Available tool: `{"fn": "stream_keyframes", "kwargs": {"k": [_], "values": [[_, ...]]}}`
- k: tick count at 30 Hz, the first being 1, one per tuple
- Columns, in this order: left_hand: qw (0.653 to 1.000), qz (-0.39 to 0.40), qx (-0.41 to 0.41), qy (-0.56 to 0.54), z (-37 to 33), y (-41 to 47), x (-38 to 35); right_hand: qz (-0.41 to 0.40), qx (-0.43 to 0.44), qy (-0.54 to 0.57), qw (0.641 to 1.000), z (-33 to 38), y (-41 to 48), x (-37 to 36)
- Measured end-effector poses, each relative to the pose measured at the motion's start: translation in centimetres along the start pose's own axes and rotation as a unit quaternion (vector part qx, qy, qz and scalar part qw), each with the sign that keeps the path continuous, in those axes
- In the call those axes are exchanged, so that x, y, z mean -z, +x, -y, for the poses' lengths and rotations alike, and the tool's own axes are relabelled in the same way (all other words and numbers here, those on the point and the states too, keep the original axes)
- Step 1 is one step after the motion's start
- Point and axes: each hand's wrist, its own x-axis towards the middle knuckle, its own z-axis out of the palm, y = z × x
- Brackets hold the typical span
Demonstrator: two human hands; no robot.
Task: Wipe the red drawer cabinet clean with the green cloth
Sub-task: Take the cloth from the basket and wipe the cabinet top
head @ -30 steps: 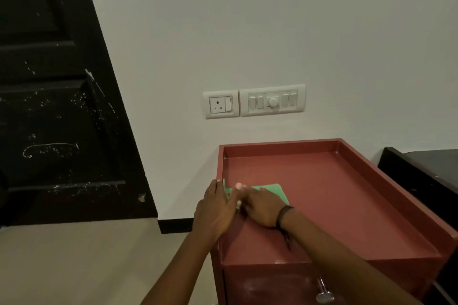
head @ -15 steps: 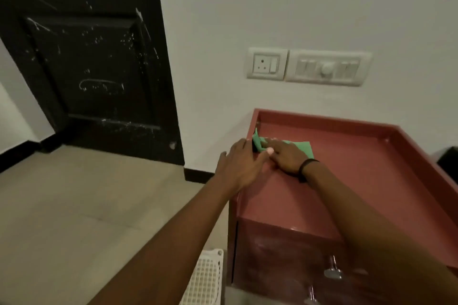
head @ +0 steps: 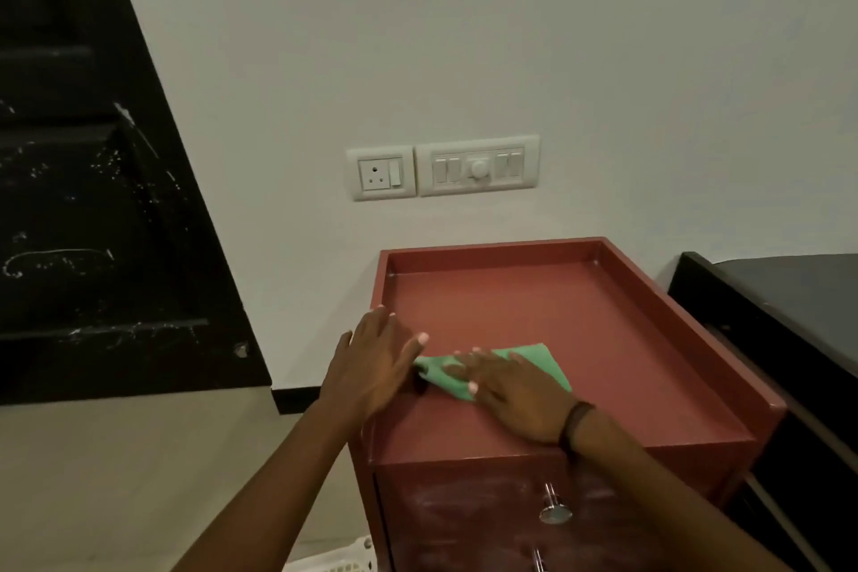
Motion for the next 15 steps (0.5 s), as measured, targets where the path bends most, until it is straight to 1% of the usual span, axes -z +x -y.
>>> {"fn": "stream_keyframes", "kwargs": {"k": [3, 6, 8, 11, 13, 15], "values": [[0.999, 0.007, -0.036, -0.004, 0.3, 0.2, -0.4, 0.002, -0.035, -0.004, 0.999, -3.7, 5.8, 1.3], [1.0, 0.017, -0.013, -0.019, 0.5, 0.4, -0.5, 0.018, -0.068, -0.002, 0.998, -6.3, 10.9, 3.0], [1.0, 0.012, -0.008, 0.001, 0.6, 0.5, -0.6, 0.018, -0.092, -0.008, 0.996, -7.6, 13.5, 4.1], [0.999, -0.007, 0.004, 0.031, 0.6, 0.4, -0.7, 0.017, -0.107, -0.019, 0.994, -9.3, 15.8, 4.7], [0.999, -0.003, 0.019, 0.028, 0.6, 0.4, -0.6, 0.024, -0.108, -0.028, 0.993, -9.6, 16.2, 4.6], [0.999, 0.005, 0.015, 0.036, 0.5, 0.4, -0.4, 0.026, -0.105, -0.029, 0.994, -9.3, 15.6, 4.2]]}}
